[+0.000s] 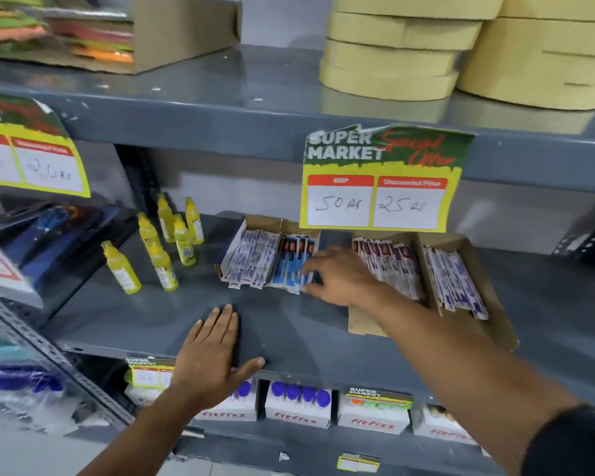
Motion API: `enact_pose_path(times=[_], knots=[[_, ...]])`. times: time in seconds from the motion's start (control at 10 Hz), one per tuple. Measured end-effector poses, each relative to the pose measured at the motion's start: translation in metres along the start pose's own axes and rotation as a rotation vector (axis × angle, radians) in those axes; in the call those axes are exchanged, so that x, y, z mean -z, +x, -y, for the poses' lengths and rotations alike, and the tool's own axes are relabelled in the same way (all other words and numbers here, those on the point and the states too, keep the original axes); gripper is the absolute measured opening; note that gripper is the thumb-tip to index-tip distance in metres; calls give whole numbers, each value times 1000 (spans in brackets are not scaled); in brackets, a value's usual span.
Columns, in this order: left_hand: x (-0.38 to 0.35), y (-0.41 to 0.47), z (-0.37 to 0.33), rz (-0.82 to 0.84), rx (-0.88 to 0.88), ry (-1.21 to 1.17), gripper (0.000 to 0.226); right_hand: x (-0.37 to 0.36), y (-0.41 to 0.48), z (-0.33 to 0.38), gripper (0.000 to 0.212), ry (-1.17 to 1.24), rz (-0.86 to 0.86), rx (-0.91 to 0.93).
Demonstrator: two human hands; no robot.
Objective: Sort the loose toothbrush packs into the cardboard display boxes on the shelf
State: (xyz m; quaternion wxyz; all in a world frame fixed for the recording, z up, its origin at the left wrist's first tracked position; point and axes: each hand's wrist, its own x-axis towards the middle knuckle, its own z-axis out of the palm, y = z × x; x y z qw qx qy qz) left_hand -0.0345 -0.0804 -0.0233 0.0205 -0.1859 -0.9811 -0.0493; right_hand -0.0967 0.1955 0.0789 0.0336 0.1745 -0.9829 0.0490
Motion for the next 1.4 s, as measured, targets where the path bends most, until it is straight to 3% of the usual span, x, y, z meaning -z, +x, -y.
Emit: enact_pose_path(times=[0.1, 0.2, 0.3, 0.4, 0.5, 0.6, 0.8, 1.2, 1.4], knots=[[2, 0, -1, -40, -3, -34, 107, -11, 27, 23, 32, -173, 188, -4], [3, -1, -1, -50, -6, -23, 106, -17, 39, 26, 29, -222, 174, -51], [4, -1, -2, -47, -9, -7, 106, -14, 47, 23, 31, -150, 47, -67], [2, 1, -1, -30, -11, -22, 109, -7, 59, 35, 37, 126, -49, -43], [2, 2, -1, -9, -21, -14, 110, -4, 77, 67, 39, 26, -47, 107], [1, 1, -1, -13, -17, -32, 109, -18, 89, 87, 49, -205, 66, 164], [-1, 1, -1, 5, -13, -45, 110, -27, 106, 87, 49, -143, 18, 76], [0, 2, -1, 15, -15, -40, 112, -40, 113, 106, 46, -85, -4, 79], [2, 4, 0, 47, 12, -77, 113, -38, 103, 102, 28, -2, -108, 20]])
